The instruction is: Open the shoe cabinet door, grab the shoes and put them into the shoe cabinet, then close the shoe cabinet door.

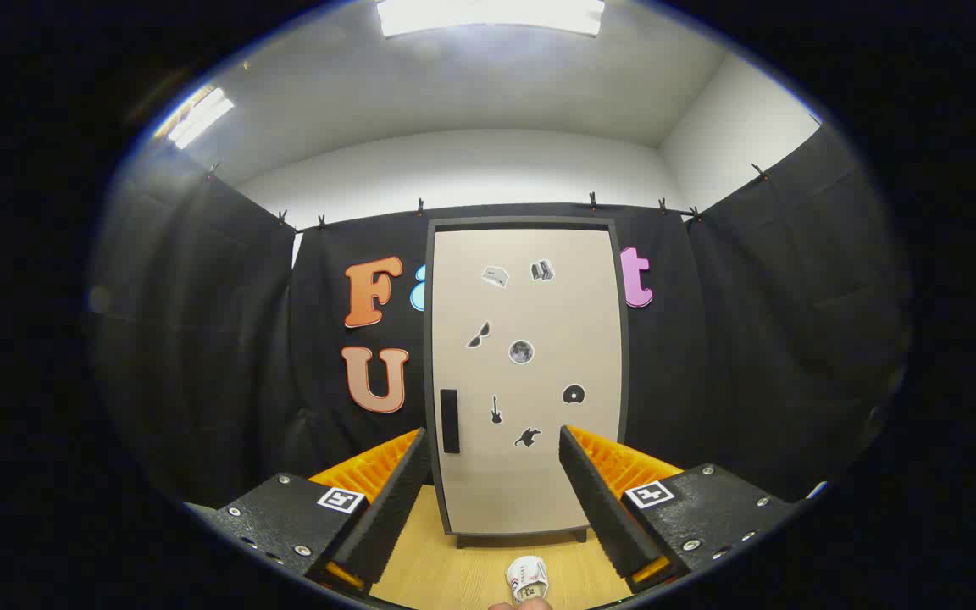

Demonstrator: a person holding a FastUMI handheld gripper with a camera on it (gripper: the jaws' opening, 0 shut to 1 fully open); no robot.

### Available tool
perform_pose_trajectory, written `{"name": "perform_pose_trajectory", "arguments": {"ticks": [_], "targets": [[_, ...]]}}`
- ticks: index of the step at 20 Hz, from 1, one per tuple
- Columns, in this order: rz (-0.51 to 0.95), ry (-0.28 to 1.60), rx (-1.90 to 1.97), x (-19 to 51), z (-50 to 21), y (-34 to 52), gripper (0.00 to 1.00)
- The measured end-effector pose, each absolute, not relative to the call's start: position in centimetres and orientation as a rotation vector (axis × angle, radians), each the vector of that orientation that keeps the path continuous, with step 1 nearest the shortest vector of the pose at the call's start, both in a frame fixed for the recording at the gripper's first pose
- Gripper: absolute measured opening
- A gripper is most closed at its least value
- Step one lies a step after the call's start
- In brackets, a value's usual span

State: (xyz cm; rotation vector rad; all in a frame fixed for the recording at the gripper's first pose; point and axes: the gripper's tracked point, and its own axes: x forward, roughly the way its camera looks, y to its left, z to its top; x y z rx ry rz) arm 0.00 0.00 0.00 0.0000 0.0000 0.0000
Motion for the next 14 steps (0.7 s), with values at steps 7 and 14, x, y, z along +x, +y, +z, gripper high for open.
{"name": "perform_pose_trajectory", "arguments": {"ticks": [7,14], "targets": [[-0.012,0.0,-0.007,-0.6,0.2,0.2,0.96],[0.0,0.0,-0.011,0.0,0.3,1.0,0.96]]}}
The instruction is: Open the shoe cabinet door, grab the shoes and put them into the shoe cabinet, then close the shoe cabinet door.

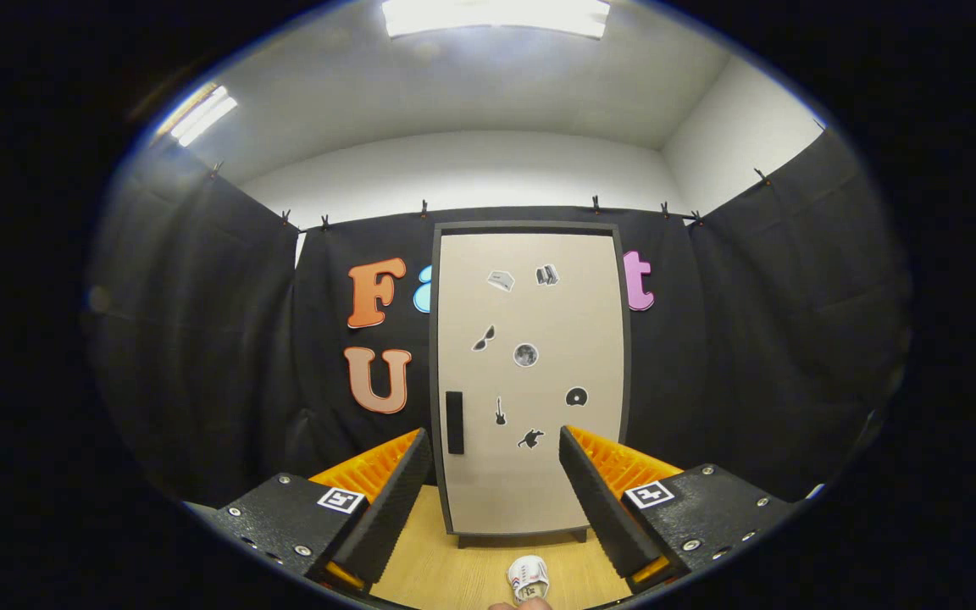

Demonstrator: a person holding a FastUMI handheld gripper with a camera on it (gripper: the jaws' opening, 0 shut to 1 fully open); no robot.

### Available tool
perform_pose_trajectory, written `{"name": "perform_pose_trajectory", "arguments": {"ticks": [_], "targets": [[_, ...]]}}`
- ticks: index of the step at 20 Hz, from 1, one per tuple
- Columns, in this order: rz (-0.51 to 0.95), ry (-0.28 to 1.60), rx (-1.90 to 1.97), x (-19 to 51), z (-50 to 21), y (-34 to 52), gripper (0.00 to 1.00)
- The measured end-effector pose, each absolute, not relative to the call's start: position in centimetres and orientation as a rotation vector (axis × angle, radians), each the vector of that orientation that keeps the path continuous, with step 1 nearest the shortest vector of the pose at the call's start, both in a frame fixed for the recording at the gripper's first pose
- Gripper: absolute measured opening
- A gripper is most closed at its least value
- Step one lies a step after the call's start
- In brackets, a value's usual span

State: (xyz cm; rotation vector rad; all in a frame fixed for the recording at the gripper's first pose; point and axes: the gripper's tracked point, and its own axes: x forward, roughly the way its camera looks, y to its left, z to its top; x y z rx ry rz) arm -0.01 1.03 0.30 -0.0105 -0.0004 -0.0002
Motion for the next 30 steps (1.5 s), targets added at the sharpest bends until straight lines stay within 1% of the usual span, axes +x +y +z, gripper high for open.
{"name": "perform_pose_trajectory", "arguments": {"ticks": [18,23,30], "targets": [[0.003,0.042,-0.016,5.6,-2.8,5.8,0.96],[0.007,0.043,-0.007,8.9,-3.9,6.5,0.96],[0.023,0.06,0.008,15.4,-6.4,7.1,0.96]]}}
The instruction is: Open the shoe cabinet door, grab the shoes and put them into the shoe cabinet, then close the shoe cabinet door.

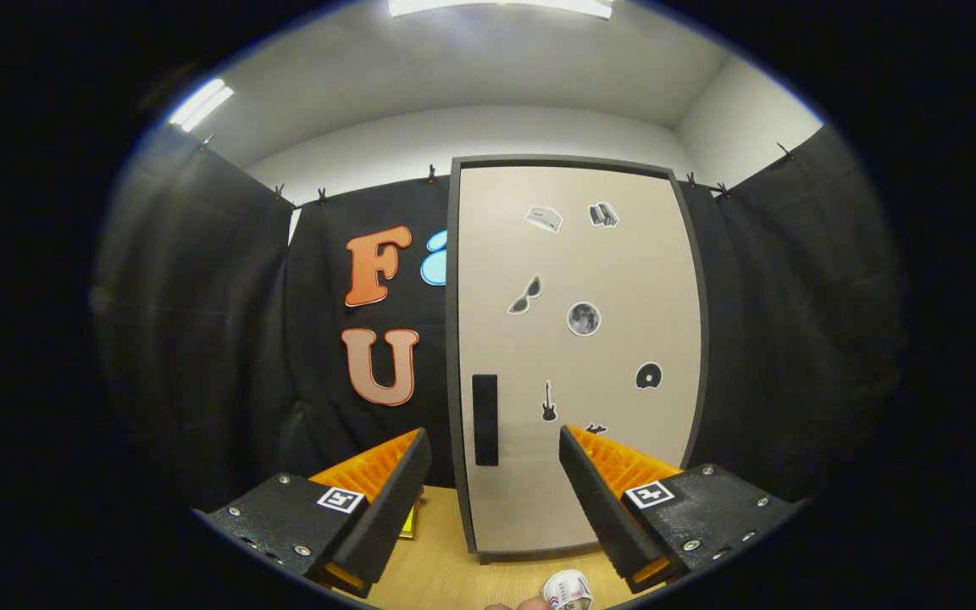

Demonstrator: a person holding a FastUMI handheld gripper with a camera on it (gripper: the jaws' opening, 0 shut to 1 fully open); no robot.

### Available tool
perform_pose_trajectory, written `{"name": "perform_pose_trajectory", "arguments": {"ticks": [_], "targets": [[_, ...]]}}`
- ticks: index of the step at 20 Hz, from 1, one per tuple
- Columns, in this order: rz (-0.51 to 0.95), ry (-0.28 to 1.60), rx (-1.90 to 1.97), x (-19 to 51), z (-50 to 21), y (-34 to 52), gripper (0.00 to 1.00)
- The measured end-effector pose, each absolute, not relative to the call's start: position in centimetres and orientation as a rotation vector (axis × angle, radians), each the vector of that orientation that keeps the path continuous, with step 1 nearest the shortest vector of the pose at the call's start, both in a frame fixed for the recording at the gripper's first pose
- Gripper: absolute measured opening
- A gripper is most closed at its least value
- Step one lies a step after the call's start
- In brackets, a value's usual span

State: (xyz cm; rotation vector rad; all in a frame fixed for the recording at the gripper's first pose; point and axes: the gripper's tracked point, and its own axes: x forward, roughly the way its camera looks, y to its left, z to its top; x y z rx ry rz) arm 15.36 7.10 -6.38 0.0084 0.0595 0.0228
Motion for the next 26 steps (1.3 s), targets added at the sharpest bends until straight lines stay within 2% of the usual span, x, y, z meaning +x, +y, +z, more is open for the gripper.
{"name": "perform_pose_trajectory", "arguments": {"ticks": [9,19,22,26], "targets": [[0.054,0.078,-0.007,23.8,-9.6,8.5,0.96],[0.037,0.087,-0.037,30.1,-12.2,8.8,0.94],[0.035,0.103,-0.041,31.4,-13.1,8.8,0.88],[0.022,0.114,-0.047,32.2,-13.7,8.6,0.72]]}}
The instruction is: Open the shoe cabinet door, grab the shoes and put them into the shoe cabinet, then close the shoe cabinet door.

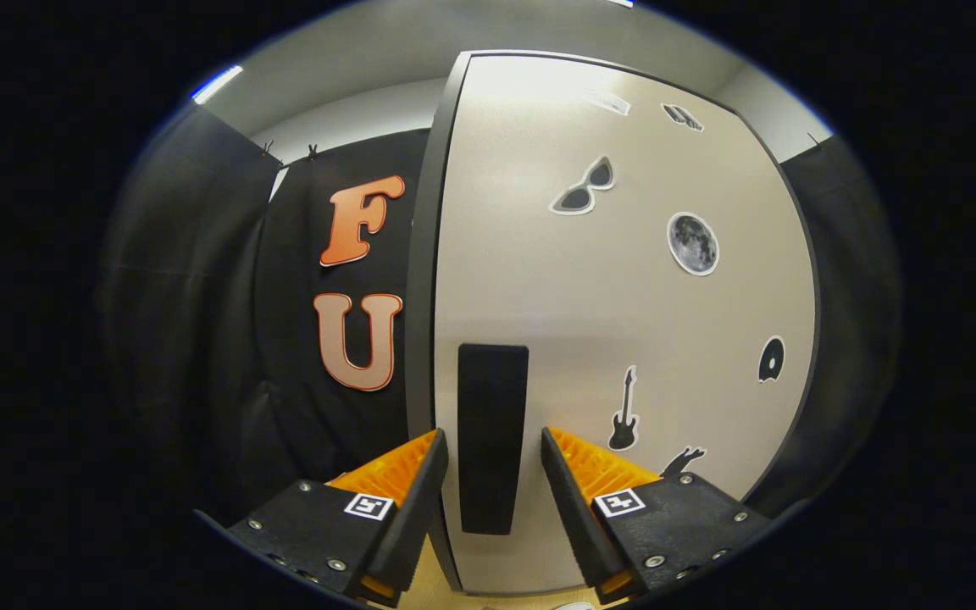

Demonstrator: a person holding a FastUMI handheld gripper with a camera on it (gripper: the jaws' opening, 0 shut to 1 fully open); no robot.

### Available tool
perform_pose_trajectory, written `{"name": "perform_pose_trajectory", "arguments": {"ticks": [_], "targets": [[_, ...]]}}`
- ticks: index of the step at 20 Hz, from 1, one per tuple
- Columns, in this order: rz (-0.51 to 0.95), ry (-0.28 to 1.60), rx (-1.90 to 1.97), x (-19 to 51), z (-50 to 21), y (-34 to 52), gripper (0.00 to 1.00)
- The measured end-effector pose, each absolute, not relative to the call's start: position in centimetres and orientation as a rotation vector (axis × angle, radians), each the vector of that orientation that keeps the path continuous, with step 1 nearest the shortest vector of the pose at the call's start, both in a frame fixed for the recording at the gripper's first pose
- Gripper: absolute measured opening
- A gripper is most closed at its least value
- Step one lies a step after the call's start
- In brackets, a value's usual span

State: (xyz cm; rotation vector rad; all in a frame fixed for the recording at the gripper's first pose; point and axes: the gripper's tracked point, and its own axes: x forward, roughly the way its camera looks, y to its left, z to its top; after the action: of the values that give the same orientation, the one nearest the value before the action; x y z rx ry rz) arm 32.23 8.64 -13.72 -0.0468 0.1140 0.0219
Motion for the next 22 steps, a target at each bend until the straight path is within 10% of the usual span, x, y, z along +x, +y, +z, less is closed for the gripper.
{"name": "perform_pose_trajectory", "arguments": {"ticks": [5,9,22], "targets": [[0.012,0.113,-0.027,32.2,-13.8,8.9,0.36],[0.007,0.133,-0.008,32.0,-13.8,8.9,0.27],[-0.002,0.148,0.008,26.7,-12.8,7.7,0.25]]}}
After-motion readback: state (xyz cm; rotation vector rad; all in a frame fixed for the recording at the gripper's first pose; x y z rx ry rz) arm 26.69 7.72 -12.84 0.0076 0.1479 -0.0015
